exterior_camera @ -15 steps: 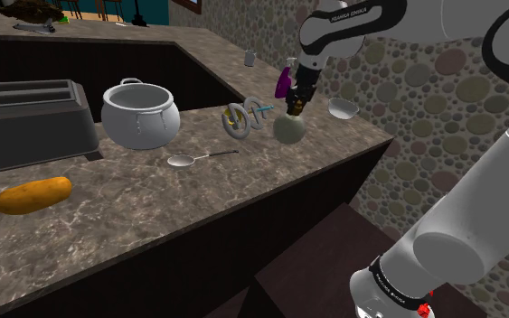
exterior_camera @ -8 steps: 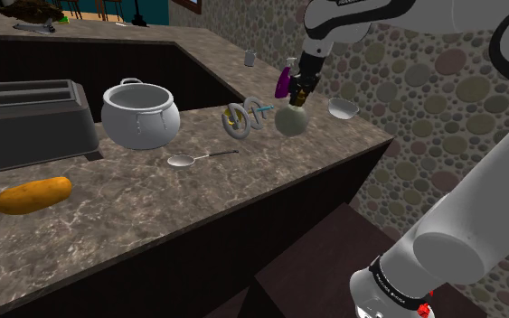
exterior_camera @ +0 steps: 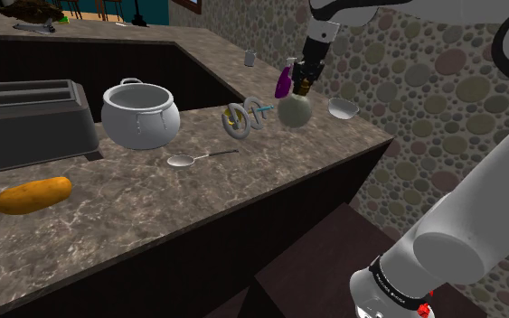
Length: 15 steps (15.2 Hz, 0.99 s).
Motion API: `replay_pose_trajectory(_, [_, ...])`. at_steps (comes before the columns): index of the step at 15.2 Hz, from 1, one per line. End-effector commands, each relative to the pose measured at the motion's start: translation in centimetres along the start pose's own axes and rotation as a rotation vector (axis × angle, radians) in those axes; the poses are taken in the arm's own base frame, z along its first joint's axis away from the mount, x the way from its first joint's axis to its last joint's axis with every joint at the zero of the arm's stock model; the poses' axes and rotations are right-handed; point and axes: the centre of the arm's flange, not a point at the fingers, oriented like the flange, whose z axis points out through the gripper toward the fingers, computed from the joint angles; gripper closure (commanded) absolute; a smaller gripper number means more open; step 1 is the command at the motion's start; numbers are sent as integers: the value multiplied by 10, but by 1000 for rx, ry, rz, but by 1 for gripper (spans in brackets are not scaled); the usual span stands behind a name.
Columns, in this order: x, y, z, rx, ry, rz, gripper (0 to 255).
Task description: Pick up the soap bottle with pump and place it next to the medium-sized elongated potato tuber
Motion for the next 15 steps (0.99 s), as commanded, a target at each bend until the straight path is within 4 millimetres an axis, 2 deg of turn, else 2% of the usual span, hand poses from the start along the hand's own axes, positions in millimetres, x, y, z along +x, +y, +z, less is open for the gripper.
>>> replay_pose_trajectory(1, [0, -1, -11, 0, 0, 0, 255])
replay_pose_trajectory(15, [0, -3, -85, 0, 0, 0, 255])
